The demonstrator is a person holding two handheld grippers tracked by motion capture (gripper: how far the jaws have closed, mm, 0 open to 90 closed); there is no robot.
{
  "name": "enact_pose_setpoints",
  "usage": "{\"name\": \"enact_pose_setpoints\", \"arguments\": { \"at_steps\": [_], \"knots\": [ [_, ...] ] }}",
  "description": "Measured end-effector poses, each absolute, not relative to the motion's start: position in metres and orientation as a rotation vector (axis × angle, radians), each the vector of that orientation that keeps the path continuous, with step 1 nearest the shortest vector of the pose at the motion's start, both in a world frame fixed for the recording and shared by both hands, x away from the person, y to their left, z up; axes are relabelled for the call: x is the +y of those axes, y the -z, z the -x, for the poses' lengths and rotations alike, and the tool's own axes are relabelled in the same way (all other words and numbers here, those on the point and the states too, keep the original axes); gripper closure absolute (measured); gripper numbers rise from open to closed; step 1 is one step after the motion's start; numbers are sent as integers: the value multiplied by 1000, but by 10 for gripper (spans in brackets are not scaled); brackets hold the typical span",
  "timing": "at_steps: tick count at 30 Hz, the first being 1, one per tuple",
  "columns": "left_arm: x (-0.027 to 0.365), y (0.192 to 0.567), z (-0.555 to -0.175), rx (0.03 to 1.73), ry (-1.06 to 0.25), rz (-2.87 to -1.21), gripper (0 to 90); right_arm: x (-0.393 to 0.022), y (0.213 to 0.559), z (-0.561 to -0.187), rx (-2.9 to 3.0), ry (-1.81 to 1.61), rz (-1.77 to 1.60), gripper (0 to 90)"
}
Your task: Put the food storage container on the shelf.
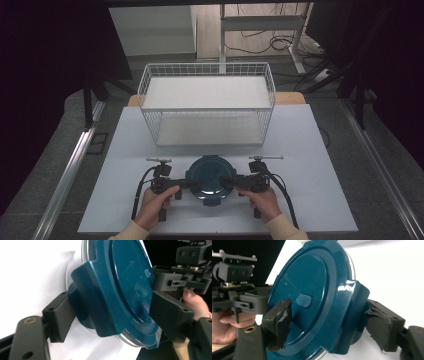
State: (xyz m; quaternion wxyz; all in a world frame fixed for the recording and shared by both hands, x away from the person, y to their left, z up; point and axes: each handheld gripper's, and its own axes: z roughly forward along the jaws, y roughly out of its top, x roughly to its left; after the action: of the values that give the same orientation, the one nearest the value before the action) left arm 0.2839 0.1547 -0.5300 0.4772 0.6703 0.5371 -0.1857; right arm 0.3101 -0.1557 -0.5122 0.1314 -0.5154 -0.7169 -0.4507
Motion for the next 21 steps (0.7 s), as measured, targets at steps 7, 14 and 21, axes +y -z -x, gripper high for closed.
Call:
{"name": "enact_pose_setpoints", "arguments": {
  "at_steps": [7,14,21],
  "knots": [
    [157,526,-281,1347,460,-1611,297,-162,511,-312,-2002,1303,1512,337],
    [159,520,-270,1331,432,-1616,354,-164,503,-299,-2045,1356,1468,389],
    [160,512,-261,1299,382,-1631,399,-166,497,-288,-2101,1405,1423,411]
  ]
}}
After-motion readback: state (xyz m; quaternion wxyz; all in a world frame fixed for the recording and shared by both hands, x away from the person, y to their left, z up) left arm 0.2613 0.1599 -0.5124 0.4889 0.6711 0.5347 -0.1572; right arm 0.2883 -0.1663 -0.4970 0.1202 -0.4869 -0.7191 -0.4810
